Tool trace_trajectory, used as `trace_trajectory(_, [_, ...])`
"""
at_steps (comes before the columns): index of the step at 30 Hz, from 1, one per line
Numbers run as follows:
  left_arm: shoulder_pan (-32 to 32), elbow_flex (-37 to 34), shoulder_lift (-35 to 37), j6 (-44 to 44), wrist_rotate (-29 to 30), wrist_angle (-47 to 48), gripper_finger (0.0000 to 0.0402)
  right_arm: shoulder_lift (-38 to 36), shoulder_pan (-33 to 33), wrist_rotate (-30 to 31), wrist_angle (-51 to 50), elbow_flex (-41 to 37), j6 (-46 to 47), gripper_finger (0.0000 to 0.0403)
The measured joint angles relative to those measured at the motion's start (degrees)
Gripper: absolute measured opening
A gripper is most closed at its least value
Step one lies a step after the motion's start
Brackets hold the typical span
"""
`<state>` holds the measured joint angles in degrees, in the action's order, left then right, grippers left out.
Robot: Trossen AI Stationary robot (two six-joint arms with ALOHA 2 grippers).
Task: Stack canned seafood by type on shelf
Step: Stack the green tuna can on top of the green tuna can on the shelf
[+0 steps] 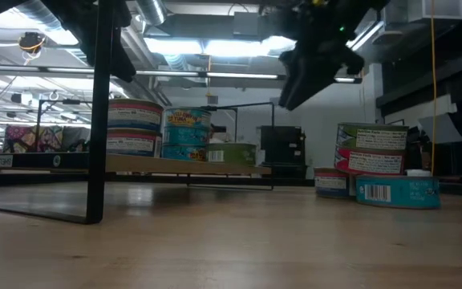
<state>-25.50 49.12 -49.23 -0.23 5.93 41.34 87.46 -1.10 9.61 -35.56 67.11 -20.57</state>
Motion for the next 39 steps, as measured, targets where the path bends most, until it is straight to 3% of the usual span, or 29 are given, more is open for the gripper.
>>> trace_trajectory(11, [0.0,0.0,0.0,-1.2,0.0,0.0,0.0258,-9.2,0.0,-0.2,-14.8,0.0,11.9,0.0150])
trace_trajectory(19, [0.0,0.0,0.0,-1.2,0.0,0.0,0.0258,-10.5,-0.1,-3.4,-27.1,-0.1,19.5,0.0150])
trace_trajectory(25, [0.0,0.0,0.0,-1.2,0.0,0.0,0.0258,-10.5,-0.1,-9.2,-27.6,-1.3,21.6,0.0150])
trace_trajectory(39, [0.0,0.0,0.0,-1.3,0.0,0.0,0.0258,-8.7,-0.1,-8.7,-24.1,-4.4,21.7,0.0150])
